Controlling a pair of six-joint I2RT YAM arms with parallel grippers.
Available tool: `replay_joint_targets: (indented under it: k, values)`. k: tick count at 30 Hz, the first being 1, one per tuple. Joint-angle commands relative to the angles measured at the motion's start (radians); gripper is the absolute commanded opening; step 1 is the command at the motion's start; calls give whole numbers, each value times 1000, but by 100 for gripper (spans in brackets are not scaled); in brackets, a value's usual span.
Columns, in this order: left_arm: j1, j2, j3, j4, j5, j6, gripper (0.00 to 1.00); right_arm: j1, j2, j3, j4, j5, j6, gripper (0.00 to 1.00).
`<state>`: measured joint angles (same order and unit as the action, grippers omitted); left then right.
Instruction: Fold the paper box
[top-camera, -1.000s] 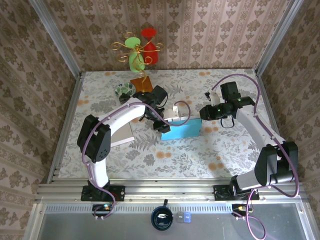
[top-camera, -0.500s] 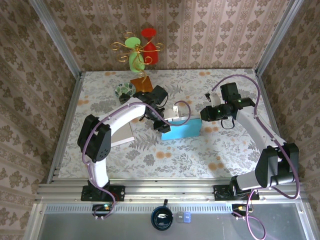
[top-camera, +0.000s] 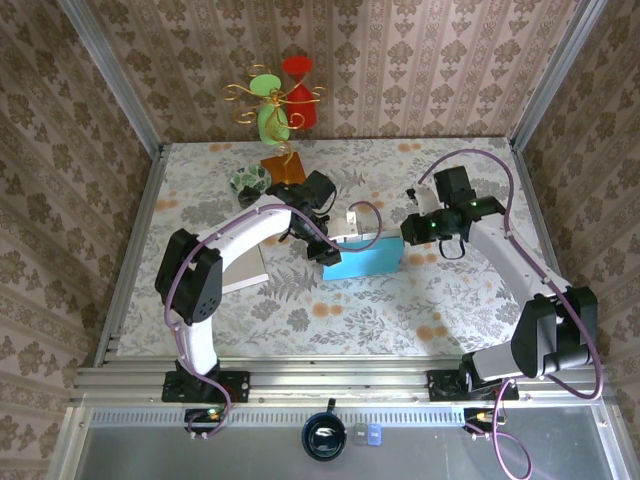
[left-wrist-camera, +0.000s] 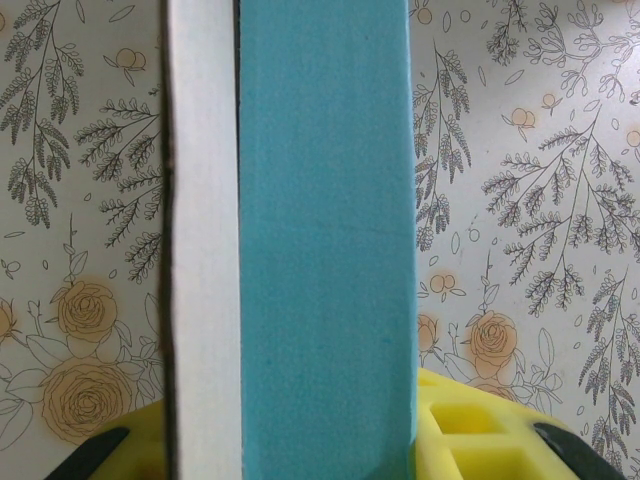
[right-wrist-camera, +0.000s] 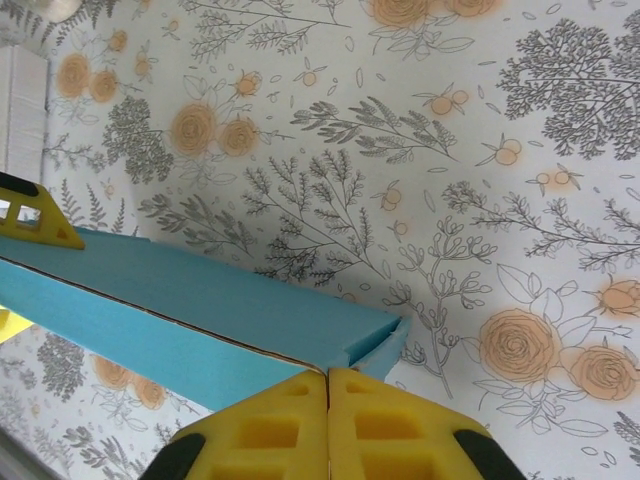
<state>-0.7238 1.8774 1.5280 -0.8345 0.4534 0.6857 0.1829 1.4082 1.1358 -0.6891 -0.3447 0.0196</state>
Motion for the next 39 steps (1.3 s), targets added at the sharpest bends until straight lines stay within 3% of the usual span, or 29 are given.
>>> replay_joint_targets:
  k: [1, 22, 25, 29, 36, 37, 38, 39]
  values:
    - [1, 25, 24, -35, 8, 1, 24, 25, -55, -29, -16, 131, -12, 3]
    - [12, 37, 41, 14, -4, -108, 22, 109, -246, -264, 178, 312, 282, 0]
    - [11, 27, 27, 31, -7, -121, 24, 119, -280, -314, 216, 338, 268, 0]
    - [13, -4, -6, 78, -25, -160, 34, 122, -346, -374, 264, 369, 256, 0]
    - [9, -90, -85, 192, -28, -273, 38, 129, -378, -423, 301, 371, 283, 0]
    - [8, -105, -101, 211, -34, -284, 44, 134, -382, -427, 304, 376, 287, 0]
    - [7, -123, -125, 237, -38, -300, 58, 137, -389, -434, 306, 386, 292, 0]
    - [4, -139, -143, 255, -42, -310, 99, 142, -398, -439, 309, 397, 295, 0]
